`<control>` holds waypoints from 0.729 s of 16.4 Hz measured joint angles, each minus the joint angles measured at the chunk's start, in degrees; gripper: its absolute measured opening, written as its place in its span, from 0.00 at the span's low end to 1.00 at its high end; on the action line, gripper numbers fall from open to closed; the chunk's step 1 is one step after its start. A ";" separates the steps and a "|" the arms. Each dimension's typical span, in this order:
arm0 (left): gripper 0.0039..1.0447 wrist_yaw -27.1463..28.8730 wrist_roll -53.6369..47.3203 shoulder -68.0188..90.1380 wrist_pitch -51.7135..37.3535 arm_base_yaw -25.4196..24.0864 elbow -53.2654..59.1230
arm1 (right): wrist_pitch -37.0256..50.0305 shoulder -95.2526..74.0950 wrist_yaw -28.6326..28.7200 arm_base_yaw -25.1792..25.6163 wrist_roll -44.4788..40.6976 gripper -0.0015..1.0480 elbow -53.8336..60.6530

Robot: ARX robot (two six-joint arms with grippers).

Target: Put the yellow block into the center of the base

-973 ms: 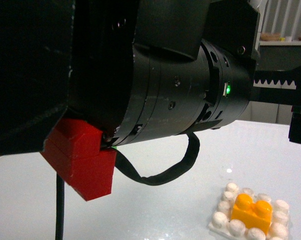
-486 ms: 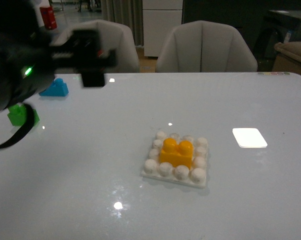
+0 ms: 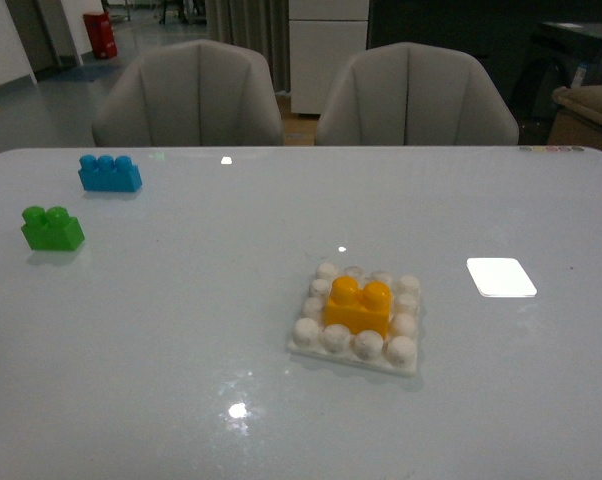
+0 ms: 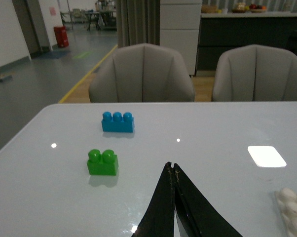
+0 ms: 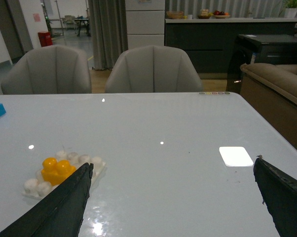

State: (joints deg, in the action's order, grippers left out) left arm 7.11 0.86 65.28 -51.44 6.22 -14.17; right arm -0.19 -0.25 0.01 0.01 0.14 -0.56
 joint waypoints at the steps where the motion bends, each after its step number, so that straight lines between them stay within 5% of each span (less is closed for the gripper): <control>1: 0.01 -0.70 -0.02 -2.05 0.39 -0.35 1.29 | 0.00 0.00 0.00 0.00 0.00 0.94 0.00; 4: 0.01 -2.73 -0.02 -7.91 3.61 -1.62 5.92 | 0.00 0.00 -0.02 0.00 0.00 0.94 0.00; 5: 0.01 -6.47 -0.02 -16.02 7.82 -6.51 8.98 | -0.04 0.00 -0.02 0.00 0.00 0.94 0.00; 12: 0.01 -7.10 -0.04 -32.48 19.39 -6.21 13.53 | -0.02 0.00 -0.02 0.00 0.00 0.94 0.00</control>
State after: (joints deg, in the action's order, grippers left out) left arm 0.01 0.82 32.80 -32.05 0.01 -0.64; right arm -0.21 -0.25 -0.01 0.01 0.14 -0.56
